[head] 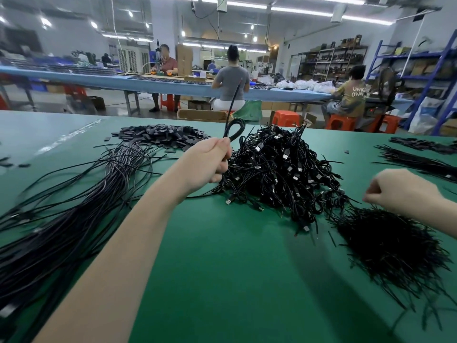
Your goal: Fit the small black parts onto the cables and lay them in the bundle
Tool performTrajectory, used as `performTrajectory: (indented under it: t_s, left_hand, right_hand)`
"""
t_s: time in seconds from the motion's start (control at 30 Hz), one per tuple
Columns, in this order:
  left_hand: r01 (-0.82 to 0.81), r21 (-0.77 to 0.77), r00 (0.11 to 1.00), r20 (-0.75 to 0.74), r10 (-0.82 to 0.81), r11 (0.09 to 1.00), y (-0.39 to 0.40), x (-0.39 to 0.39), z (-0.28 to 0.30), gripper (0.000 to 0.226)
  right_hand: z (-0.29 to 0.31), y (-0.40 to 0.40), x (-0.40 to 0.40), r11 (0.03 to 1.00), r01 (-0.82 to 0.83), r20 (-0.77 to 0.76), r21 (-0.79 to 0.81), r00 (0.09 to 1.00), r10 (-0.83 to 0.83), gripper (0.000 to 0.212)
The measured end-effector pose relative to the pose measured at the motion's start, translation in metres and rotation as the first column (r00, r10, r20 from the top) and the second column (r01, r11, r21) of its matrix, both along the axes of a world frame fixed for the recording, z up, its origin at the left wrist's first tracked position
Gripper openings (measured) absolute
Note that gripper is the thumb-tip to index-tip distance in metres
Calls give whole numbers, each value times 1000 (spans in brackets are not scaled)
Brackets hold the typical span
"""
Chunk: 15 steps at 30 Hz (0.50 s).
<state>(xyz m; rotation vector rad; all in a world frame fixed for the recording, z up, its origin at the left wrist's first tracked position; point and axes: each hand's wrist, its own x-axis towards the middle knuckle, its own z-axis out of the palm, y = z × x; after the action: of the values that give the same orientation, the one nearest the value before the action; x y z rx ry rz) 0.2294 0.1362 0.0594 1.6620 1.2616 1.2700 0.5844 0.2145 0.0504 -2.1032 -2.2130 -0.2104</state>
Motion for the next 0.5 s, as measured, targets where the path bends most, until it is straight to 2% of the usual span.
performTrajectory:
  t_s: [0.07, 0.1, 0.17, 0.2, 0.27, 0.3, 0.37, 0.47, 0.5]
  left_hand:
    - [43, -2, 998, -35, -43, 999, -2, 4, 0, 34]
    - [65, -3, 996, -57, -65, 998, -3, 7, 0, 34]
    - [90, -7, 990, -107, -90, 996, -4, 12, -2, 33]
    - [86, -5, 985, -147, -86, 996, -5, 15, -3, 33]
    - [91, -9, 965, -245, -90, 996, -5, 21, -5, 31]
    - [117, -13, 951, -287, -116, 993, -7, 24, -5, 31]
    - [164, -29, 930, -330, -165, 986, -8, 30, -7, 34]
    - [137, -102, 935, -314, -162, 985, -9, 36, -9, 33]
    - [107, -92, 924, -359, -133, 990, -9, 38, -9, 32]
  right_hand:
    - [10, -11, -28, 956, -175, -136, 234, 968, 210, 12]
    - [15, -20, -46, 897, -256, -231, 360, 907, 351, 9]
    - [22, -43, -83, 747, -376, -363, 548, 698, 618, 6]
    - [24, -54, -100, 659, -421, -359, 623, 594, 720, 8]
    - [25, -69, -127, 476, -470, -233, 744, 485, 843, 8]
    - [24, -74, -139, 405, -477, -168, 780, 463, 870, 7]
    - [21, -79, -156, 346, -472, -122, 810, 442, 889, 6]
    - [19, -81, -167, 374, -454, -160, 809, 441, 883, 4]
    - [19, -81, -167, 397, -455, -178, 797, 451, 874, 4]
